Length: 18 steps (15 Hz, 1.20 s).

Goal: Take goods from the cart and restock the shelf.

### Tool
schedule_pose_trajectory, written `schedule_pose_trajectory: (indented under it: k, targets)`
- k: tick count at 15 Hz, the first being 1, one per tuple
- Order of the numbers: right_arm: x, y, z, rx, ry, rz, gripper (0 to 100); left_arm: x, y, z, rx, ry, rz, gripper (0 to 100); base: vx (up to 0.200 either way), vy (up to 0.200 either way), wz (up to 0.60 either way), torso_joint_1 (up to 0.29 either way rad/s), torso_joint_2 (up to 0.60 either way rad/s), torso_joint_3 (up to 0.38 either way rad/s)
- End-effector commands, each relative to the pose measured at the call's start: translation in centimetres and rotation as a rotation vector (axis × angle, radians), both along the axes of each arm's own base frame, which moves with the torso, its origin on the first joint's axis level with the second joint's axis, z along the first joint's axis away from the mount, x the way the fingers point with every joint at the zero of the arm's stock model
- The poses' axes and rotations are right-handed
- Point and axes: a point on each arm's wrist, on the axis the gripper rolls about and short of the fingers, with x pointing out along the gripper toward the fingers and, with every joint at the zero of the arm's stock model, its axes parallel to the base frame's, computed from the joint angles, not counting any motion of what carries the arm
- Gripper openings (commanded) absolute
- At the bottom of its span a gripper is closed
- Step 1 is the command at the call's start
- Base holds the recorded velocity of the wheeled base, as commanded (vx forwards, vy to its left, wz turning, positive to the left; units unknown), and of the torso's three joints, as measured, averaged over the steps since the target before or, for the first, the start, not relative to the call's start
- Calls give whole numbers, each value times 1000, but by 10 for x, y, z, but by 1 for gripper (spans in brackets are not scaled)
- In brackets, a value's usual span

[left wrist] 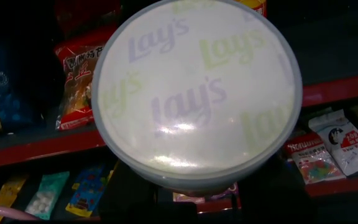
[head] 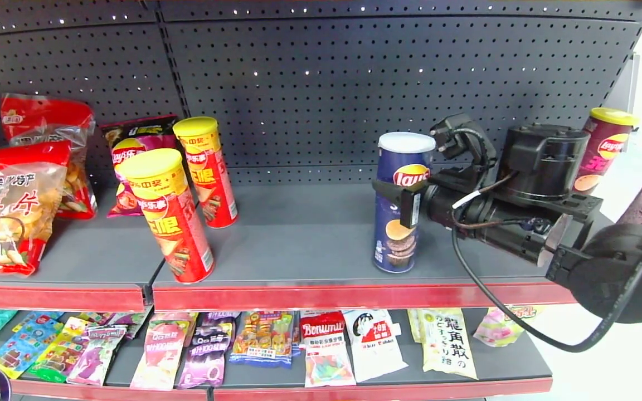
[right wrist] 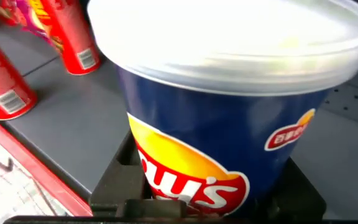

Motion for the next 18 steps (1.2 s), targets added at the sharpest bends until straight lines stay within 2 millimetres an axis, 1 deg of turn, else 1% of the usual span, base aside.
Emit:
schedule_pose_trajectory:
  k: [1,3,5,8,13,16,18]
  targets:
    - [-1,7,-5,-13,8,-27,0,1,0,0,1,3,0,0,0,0,0,0,0,0]
    - [0,11,-10,-8,-7,-61,0,1,0,0,1,3,0,0,0,0,0,0,0,0]
    - [3,10,-17,-4,-25,-69,0,1,0,0,1,3,1,0,0,0,0,0,0,0]
    - [-6,1,-14,-7,-26,-75,0,1,0,1,1,3,0,0,0,0,0,0,0,0]
    - [-15,-3,-13,-9,-24,-69,0,2,-1,-2,3,10,0,0,0,0,0,0,0,0]
    - [-16,-4,-14,-11,-21,-69,0,1,0,-2,3,9,-2,0,0,0,0,0,0,0]
    - [-17,-5,-18,-19,-9,-66,0,2,-1,-2,3,10,0,0,0,0,0,0,0,0]
